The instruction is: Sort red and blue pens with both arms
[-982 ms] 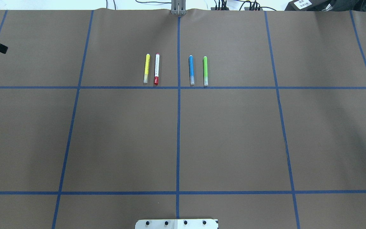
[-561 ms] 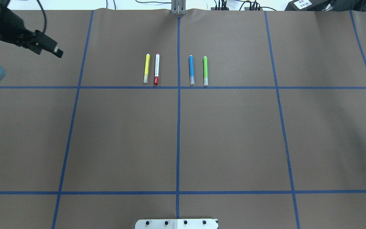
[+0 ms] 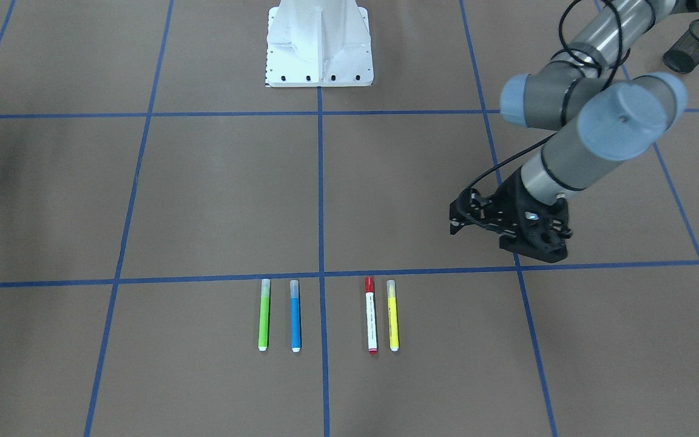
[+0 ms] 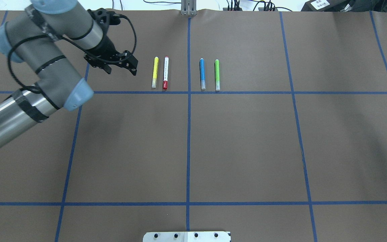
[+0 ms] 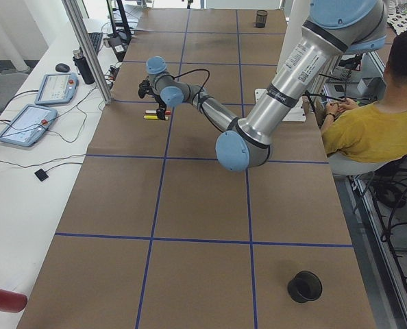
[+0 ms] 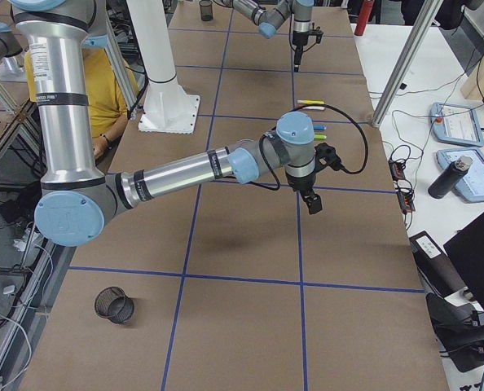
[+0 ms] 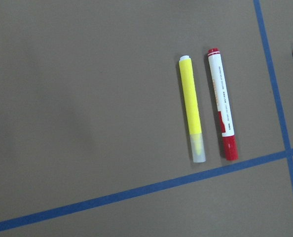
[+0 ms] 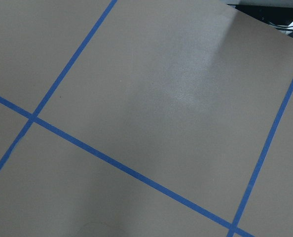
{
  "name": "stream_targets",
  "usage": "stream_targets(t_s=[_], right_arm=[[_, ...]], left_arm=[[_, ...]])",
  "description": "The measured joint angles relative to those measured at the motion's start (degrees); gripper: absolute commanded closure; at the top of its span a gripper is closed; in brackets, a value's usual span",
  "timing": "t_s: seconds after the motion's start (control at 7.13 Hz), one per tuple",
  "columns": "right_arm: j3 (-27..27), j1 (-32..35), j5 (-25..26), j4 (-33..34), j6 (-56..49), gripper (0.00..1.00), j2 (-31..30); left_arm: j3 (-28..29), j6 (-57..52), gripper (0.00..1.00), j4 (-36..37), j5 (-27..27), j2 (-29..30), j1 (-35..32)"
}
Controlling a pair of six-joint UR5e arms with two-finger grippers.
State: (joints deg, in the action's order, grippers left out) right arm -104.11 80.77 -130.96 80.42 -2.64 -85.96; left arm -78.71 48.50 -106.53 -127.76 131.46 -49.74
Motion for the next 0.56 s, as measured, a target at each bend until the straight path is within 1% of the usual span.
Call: stream_targets(t_s=[0.28, 0.56], right_arm=[[0.0, 0.0, 0.0, 0.0, 0.0, 0.00, 0.0], [0.1, 0.0, 0.0, 0.0, 0.0, 0.00, 0.0]], left_arm=[[9.5, 3.3, 0.00, -0.5, 4.4, 8.4, 3.3], [16.9, 4.2, 0.01, -1.9, 6.5, 12.9, 5.0]])
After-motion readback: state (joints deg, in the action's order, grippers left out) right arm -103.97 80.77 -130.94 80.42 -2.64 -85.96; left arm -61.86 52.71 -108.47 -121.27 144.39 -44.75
